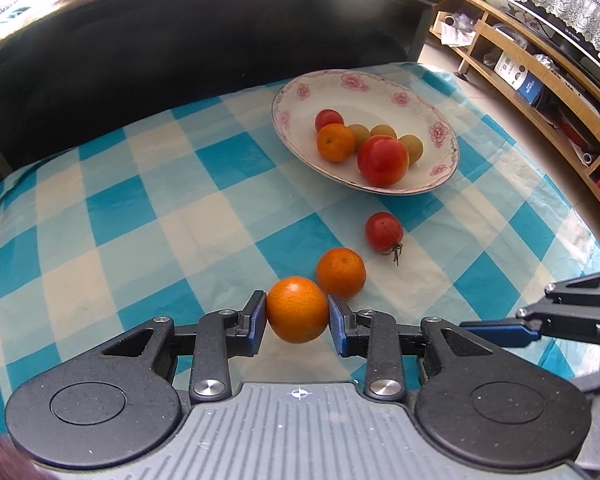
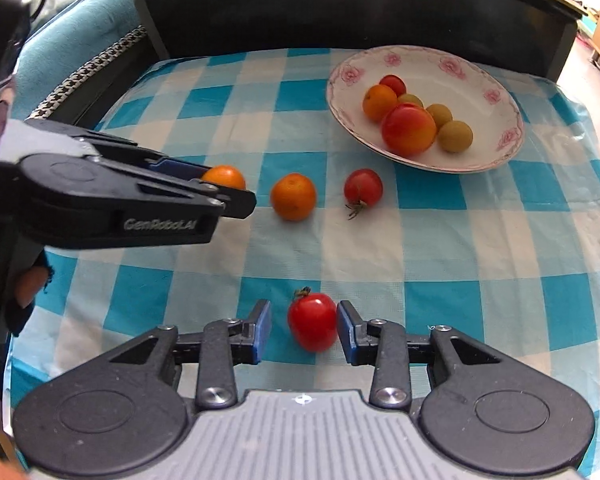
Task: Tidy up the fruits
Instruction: 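Hold the cherry tomato in the right tool and tangerine in the left tool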
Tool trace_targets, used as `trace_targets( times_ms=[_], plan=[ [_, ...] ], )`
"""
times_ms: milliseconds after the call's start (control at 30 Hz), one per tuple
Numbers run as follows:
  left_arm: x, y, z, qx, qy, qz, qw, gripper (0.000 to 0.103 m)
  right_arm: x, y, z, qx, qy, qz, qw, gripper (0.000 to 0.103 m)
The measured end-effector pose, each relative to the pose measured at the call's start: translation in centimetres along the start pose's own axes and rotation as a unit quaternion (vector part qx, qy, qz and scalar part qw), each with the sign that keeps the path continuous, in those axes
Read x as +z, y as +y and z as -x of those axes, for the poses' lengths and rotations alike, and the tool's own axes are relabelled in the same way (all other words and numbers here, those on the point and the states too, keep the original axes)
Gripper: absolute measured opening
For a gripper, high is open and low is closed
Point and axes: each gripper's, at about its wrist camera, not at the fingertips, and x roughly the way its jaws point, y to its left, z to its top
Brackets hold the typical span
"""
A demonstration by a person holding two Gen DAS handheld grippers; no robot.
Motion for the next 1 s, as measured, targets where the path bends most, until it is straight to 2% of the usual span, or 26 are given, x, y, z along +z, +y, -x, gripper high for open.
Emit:
trace_targets(
  times_ms=[167, 233, 367, 667, 1000],
  plan=[
    [0.1, -0.6, 0.0, -0.005, -0.001, -0.006, 1.0000, 0.040, -0.2, -0.9, -1.3, -0.027, 0.013, -0.010, 1.000, 0.038],
    [0.1, -0.8, -0.2, -0.006, 0.002, -0.011, 0.9999, 0.040, -0.3, -1.1, -1.3, -0.034, 0.009, -0.011, 0.999, 0.035],
    [-0.2, -0.9, -0.5, -0.012, 0.008, -0.011, 0.9998, 0.041, -0.2, -1.5, -1.0, -0.035, 0.002, -0.023, 0.999, 0.033],
    [-0.5, -1.9, -2.2, 0.001, 0.024, -0.028, 0.9993, 0.041, 0.0, -1.7, -1.1, -0.034, 0.001, -0.036, 0.999, 0.033],
    [-0.7, -2.5, -1.6, -0.001, 0.018, -0.041, 0.9990, 0.040, 0.2, -2.0, -0.4, -0.034, -0.015, -0.051, 0.998, 0.033]
  ],
)
